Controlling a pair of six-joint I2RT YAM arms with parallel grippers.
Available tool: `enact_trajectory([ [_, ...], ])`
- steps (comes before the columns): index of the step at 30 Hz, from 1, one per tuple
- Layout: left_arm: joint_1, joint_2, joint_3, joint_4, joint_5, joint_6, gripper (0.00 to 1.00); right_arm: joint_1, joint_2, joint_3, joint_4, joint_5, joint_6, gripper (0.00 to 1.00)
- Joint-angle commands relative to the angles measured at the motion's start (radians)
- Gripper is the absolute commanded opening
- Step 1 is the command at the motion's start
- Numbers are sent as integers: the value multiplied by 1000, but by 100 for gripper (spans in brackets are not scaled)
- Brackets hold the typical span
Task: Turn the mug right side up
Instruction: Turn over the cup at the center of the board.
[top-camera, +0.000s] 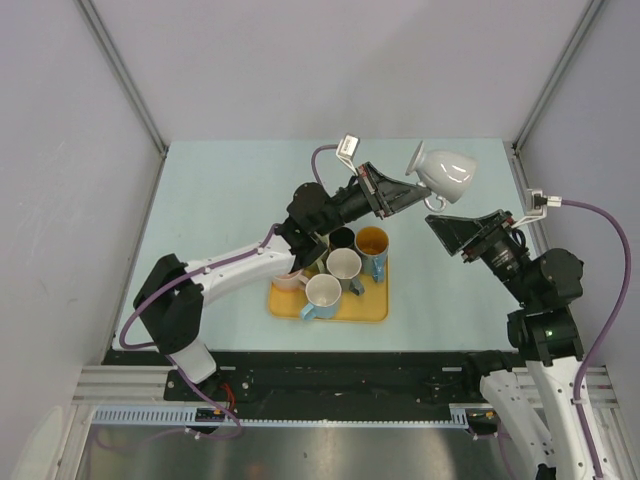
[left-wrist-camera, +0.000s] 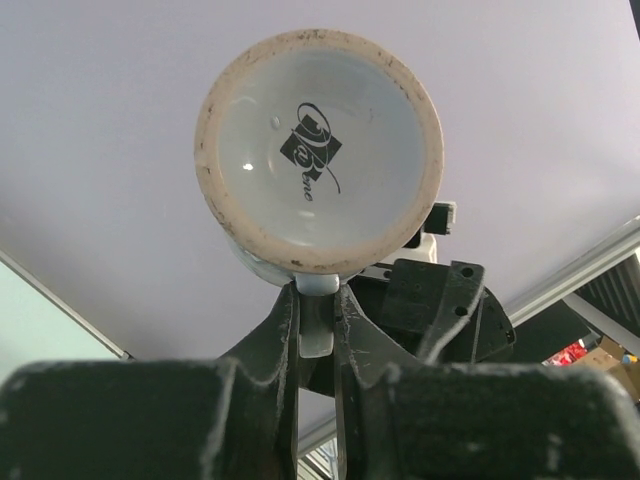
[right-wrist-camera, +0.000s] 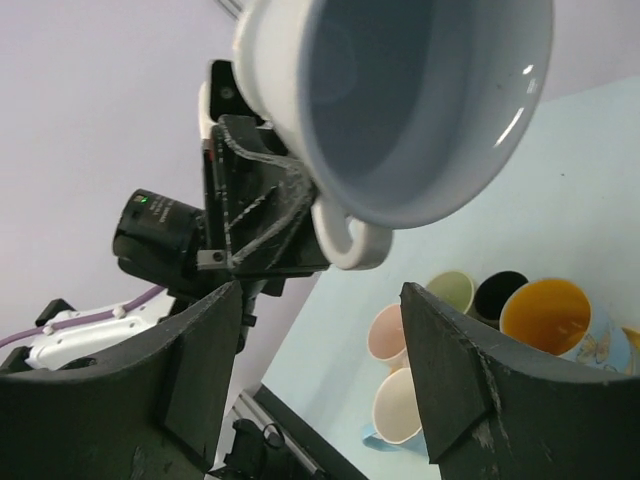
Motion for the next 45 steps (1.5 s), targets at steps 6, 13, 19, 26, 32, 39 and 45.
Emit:
enact_trajectory([
  [6, -24, -106, 8, 136, 21, -8, 0, -32, 57, -18, 178, -31, 38, 60],
  [13, -41, -96, 5, 137, 28, -13, 0, -41, 96, -27, 293, -59, 81, 47],
  [19, -53, -85, 5, 139, 33, -16, 0, -46, 90, -49, 354, -37, 106, 45],
  [26, -65, -80, -5, 140, 38, -18, 0, -61, 85, -73, 408, 6, 141, 42],
  [32, -70, -87, -15, 142, 38, -19, 0, -66, 116, -75, 449, -14, 169, 1],
  [39, -70, -87, -34, 145, 36, -16, 1, -68, 134, -75, 443, -60, 150, 0],
  [45, -61, -91, -54, 157, 36, -15, 13, -68, 126, -73, 422, -68, 117, 0],
])
